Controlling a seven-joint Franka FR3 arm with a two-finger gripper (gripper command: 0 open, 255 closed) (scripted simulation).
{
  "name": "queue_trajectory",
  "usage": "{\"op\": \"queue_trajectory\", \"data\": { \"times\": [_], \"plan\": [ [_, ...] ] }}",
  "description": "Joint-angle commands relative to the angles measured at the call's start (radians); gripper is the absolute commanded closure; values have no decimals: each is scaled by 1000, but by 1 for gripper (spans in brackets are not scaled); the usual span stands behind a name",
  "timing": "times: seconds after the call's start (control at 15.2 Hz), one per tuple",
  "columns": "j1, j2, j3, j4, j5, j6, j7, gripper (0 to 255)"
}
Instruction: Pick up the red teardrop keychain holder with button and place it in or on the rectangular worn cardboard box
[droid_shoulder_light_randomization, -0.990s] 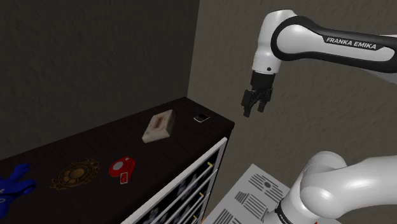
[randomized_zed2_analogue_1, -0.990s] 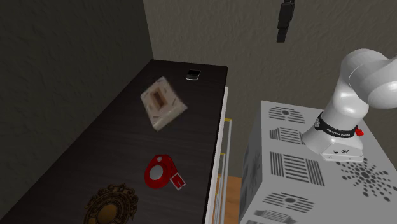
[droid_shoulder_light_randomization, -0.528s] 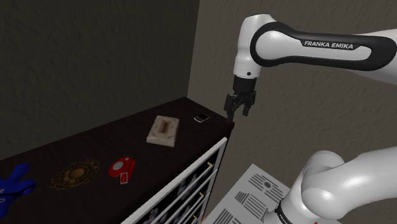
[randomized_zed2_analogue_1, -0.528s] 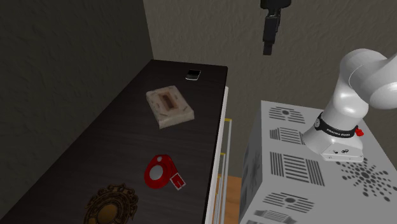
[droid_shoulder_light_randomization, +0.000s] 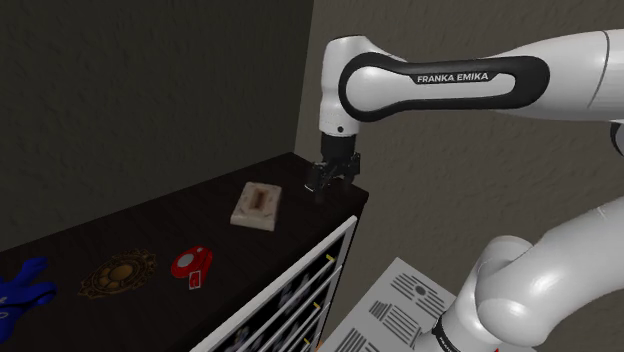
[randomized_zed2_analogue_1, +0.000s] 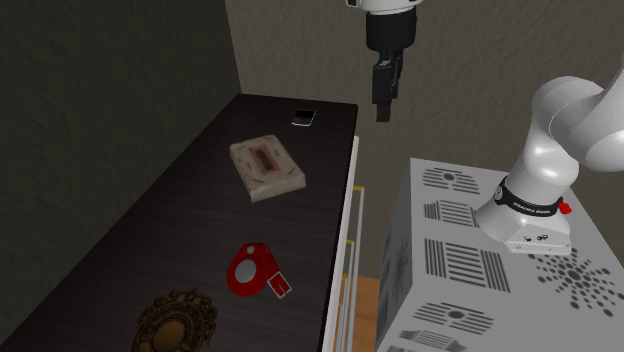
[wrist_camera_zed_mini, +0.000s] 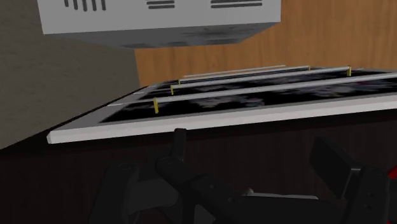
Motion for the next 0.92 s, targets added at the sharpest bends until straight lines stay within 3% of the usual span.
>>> {"op": "queue_trajectory", "data": {
  "times": [0.0,0.86],
  "plan": [
    [14,61,30,29,5,29,31,0],
    [110,523,167,371,-71,106,227,0]
  ]
}}
